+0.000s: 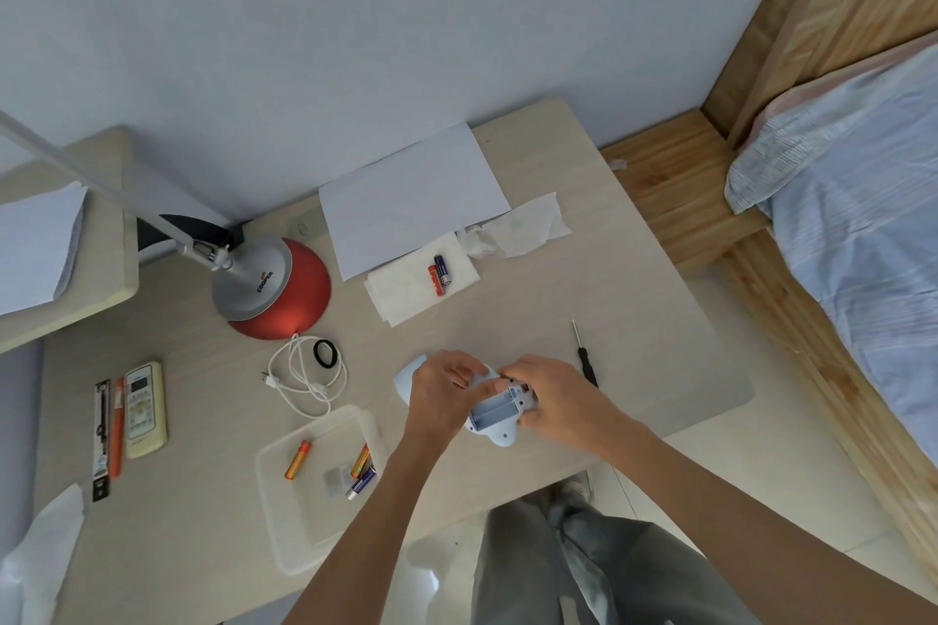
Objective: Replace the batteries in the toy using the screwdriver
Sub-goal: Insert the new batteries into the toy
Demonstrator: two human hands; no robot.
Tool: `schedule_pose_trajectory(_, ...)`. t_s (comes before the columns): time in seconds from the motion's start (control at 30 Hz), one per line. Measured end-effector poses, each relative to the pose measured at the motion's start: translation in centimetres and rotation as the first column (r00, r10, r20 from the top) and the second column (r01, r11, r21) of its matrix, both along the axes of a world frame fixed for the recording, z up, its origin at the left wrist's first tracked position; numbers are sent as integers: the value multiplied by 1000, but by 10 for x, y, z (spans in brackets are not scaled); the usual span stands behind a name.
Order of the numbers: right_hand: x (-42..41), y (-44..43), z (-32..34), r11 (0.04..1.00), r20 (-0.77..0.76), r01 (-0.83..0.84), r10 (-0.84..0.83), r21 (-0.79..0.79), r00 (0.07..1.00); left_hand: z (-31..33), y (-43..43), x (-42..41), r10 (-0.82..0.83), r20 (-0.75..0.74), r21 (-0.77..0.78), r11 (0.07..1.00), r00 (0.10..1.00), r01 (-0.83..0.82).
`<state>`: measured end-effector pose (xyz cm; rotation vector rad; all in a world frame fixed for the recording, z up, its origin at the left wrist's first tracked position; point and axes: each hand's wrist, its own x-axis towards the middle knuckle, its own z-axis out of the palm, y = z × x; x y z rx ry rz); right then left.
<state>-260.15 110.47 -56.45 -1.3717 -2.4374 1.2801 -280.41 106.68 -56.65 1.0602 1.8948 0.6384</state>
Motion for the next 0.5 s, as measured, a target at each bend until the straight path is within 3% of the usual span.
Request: schedule_pose_trajectory(0.5, 3, 1, 0, 998, -69, 34, -38, -61, 997, -14, -4, -2, 24, 63, 24, 999, 998, -25)
